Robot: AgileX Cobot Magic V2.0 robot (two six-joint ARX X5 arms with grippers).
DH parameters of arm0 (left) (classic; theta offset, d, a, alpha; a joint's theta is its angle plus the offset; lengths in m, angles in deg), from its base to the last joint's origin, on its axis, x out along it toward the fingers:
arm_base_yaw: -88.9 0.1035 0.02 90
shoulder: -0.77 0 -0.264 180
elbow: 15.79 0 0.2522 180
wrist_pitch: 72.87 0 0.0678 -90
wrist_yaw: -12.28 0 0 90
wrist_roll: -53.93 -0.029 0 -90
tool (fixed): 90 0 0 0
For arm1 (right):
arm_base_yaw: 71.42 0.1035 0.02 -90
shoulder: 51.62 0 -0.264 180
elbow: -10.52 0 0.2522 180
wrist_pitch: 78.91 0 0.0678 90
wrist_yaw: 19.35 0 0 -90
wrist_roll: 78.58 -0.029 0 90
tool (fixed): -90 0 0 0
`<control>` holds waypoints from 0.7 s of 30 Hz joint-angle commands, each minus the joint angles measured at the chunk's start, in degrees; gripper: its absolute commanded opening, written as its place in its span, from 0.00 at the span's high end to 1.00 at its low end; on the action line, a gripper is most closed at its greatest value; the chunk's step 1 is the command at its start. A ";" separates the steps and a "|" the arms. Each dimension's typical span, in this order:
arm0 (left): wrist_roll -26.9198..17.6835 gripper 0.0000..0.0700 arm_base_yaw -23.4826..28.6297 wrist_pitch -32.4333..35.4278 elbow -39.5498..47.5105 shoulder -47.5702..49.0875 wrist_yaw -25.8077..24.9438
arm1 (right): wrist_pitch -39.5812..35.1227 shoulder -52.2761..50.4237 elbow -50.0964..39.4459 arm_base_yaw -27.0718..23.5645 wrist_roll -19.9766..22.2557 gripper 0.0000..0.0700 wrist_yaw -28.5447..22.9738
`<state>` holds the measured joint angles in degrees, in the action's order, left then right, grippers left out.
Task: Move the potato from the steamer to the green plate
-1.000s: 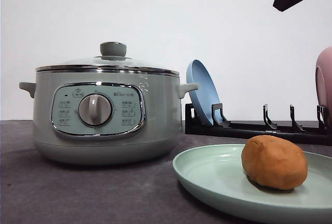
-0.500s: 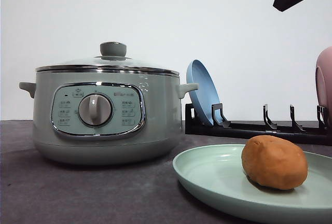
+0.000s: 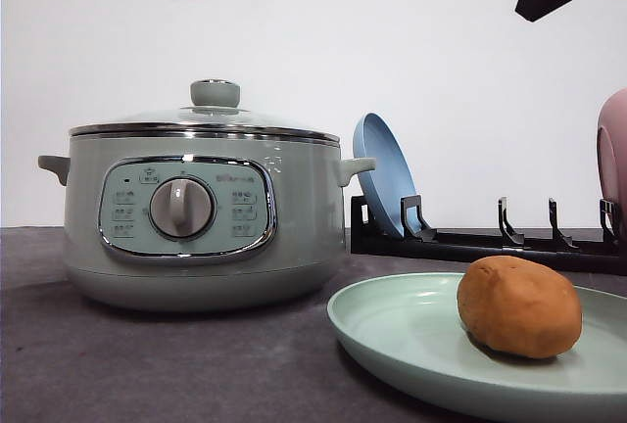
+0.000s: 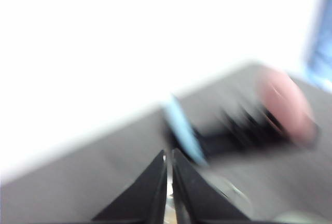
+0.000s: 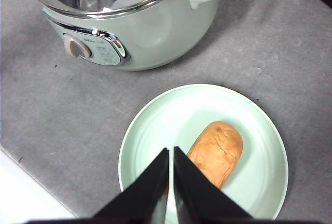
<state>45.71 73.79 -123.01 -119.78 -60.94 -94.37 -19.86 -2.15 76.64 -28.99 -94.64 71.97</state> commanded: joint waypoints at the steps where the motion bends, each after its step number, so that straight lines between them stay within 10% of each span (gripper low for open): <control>1: 0.24 0.99 2.48 4.47 4.02 3.41 0.10 | -0.30 0.22 0.70 0.55 0.44 1.00 -0.24; 21: 0.38 0.99 20.11 28.68 57.93 44.32 14.38 | -0.30 0.22 0.70 0.55 0.44 1.00 -0.24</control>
<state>45.90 93.74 -95.65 -62.66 -17.44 -80.16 -19.88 -2.15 76.64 -28.99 -94.64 71.97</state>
